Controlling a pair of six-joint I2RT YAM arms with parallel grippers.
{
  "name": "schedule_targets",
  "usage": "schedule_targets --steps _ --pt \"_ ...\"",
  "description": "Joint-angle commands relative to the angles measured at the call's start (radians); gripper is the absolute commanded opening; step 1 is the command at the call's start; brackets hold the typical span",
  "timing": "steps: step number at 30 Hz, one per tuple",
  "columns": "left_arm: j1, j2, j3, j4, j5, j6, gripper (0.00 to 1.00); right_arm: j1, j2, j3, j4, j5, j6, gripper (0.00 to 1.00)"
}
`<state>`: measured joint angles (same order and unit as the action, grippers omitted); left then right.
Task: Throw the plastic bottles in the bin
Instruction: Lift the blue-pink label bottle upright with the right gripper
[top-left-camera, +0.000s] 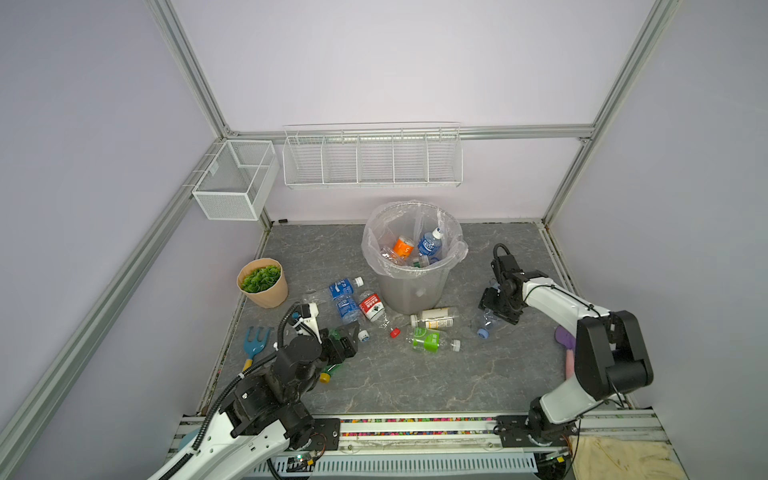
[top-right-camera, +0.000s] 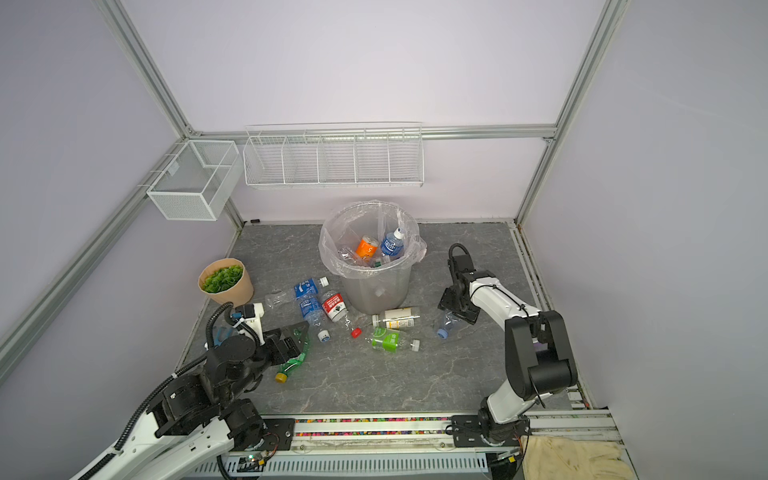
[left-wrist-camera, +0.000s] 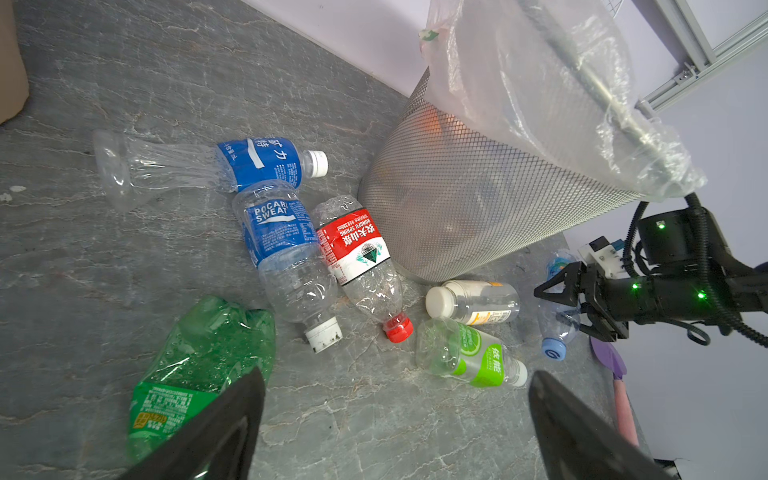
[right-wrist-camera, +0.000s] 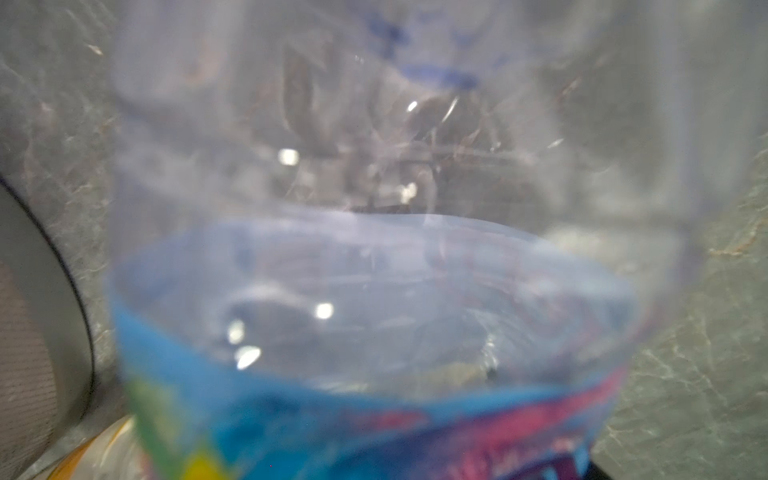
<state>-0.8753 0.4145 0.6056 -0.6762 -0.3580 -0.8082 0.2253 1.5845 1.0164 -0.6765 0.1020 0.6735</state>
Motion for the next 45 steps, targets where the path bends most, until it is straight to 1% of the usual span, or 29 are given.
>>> schedule_targets --steps 1,3,5,6,7,18,26,32,38,41,45 --pt "0.002 0.006 -0.008 0.013 0.004 -0.015 0.98 0.017 -0.071 -0.020 -0.020 -0.016 0.001 0.33" --pt "0.002 0.009 -0.006 0.014 0.005 -0.014 0.98 0.025 -0.112 -0.023 -0.025 -0.019 -0.009 0.25" --pt "0.001 0.010 -0.006 0.017 0.005 -0.015 0.98 0.036 -0.155 -0.023 -0.032 -0.027 -0.026 0.15" --pt "0.002 0.012 -0.006 0.019 0.006 -0.014 0.98 0.039 -0.176 -0.024 -0.034 -0.033 -0.031 0.08" --pt "0.003 0.013 -0.007 0.022 0.008 -0.014 0.98 0.045 -0.199 -0.024 -0.036 -0.041 -0.039 0.07" --pt "0.002 0.017 -0.009 0.030 0.018 -0.022 0.98 0.110 -0.493 0.006 -0.054 -0.092 -0.099 0.07" --pt "0.001 0.017 -0.020 0.046 0.026 -0.032 0.97 0.151 -0.679 0.056 -0.089 -0.060 -0.111 0.07" --pt "0.002 0.026 -0.021 0.056 0.031 -0.031 0.97 0.165 -0.836 0.036 -0.021 -0.124 -0.117 0.07" --pt "0.002 0.035 -0.022 0.063 0.034 -0.032 0.97 0.166 -0.947 0.053 -0.025 -0.153 -0.135 0.07" --pt "0.002 0.041 -0.027 0.073 0.034 -0.032 0.97 0.166 -1.005 0.062 -0.033 -0.150 -0.139 0.07" --pt "0.001 0.060 -0.033 0.099 0.049 -0.035 0.97 0.166 -1.075 0.068 -0.035 -0.111 -0.145 0.07"
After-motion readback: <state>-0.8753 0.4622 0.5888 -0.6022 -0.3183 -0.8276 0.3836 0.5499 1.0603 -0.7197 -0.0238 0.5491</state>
